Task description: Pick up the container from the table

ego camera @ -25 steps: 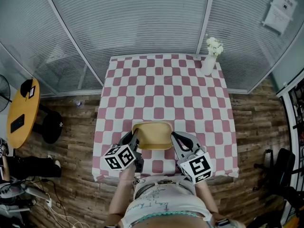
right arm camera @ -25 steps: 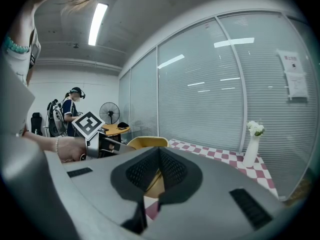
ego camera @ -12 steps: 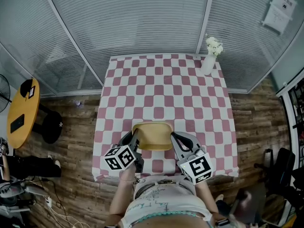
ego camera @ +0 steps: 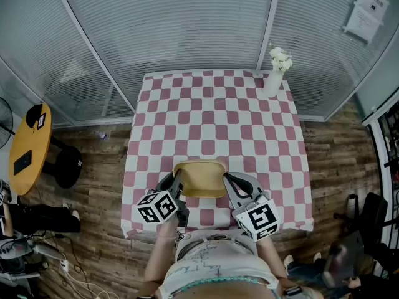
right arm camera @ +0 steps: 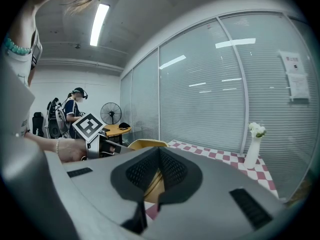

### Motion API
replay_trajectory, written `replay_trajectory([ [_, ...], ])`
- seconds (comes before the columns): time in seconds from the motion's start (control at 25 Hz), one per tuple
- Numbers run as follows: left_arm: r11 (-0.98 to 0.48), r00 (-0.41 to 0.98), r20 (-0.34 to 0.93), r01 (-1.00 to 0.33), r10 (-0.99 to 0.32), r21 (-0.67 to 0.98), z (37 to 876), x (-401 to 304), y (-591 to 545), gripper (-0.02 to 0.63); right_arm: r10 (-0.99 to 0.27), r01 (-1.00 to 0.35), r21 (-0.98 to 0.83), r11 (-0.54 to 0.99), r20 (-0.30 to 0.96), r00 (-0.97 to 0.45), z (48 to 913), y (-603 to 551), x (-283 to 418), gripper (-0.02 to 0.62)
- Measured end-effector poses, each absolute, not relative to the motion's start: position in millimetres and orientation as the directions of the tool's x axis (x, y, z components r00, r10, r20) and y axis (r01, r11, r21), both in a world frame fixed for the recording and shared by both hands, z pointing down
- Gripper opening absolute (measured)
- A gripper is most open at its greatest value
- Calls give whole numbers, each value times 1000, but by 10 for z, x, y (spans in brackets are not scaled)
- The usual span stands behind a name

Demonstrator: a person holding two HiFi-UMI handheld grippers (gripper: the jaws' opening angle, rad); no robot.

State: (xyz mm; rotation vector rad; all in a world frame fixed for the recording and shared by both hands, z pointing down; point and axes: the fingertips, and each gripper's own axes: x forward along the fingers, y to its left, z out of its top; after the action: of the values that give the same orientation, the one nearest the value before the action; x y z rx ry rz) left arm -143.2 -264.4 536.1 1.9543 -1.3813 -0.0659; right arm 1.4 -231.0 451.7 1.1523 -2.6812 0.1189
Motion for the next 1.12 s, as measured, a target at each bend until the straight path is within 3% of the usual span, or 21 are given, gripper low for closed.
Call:
replay_trajectory([
  [1.12,-166,432,352,-795,-830,584,5351,-1404,-2626,40,-724,-739,23,674,219,-654,4414,-2325,49,-8],
])
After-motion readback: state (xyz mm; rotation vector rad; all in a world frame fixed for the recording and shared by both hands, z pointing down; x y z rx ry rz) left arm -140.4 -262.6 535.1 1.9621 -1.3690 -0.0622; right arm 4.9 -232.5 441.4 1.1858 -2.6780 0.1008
